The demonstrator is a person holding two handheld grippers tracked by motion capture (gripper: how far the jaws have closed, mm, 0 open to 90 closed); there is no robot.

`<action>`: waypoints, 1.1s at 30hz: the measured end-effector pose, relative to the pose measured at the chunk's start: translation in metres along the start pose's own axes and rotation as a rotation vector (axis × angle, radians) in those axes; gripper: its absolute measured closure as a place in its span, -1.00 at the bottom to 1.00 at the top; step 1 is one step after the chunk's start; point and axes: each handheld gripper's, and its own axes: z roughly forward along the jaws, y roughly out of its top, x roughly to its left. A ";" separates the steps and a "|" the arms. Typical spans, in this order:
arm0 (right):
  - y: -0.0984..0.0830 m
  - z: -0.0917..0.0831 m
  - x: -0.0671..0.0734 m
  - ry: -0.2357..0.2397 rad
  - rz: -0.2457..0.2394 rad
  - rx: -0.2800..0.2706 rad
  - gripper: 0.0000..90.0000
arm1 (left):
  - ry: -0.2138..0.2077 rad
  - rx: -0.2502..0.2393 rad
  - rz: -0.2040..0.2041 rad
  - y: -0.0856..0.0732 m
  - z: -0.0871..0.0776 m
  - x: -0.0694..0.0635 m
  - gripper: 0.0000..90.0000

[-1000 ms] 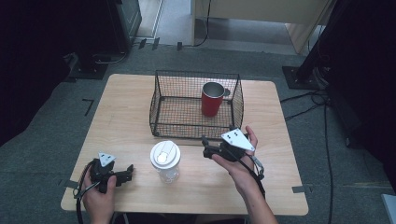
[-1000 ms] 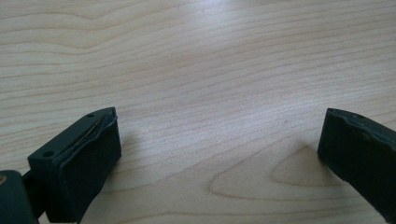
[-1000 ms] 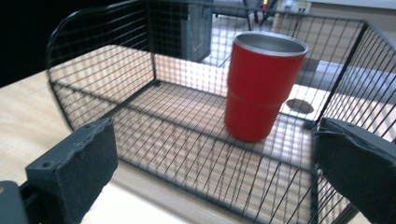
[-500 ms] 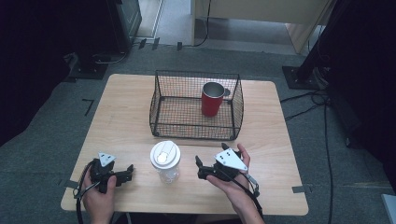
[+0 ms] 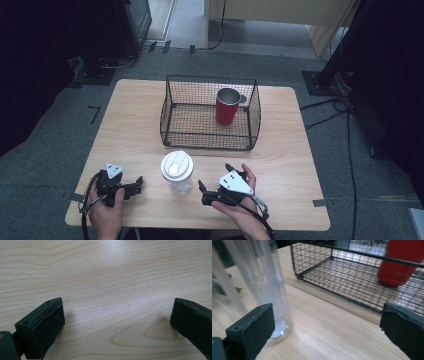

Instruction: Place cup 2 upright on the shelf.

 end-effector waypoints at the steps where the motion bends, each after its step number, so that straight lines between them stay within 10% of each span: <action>1: 0.000 0.000 0.002 0.011 -0.002 -0.001 -1.00 | 0.000 0.000 0.000 0.000 0.000 0.000 -1.00; 33: 0.021 0.027 0.054 0.184 -0.002 -0.073 -0.89 | -0.001 -0.004 -0.002 0.000 0.001 -0.001 -1.00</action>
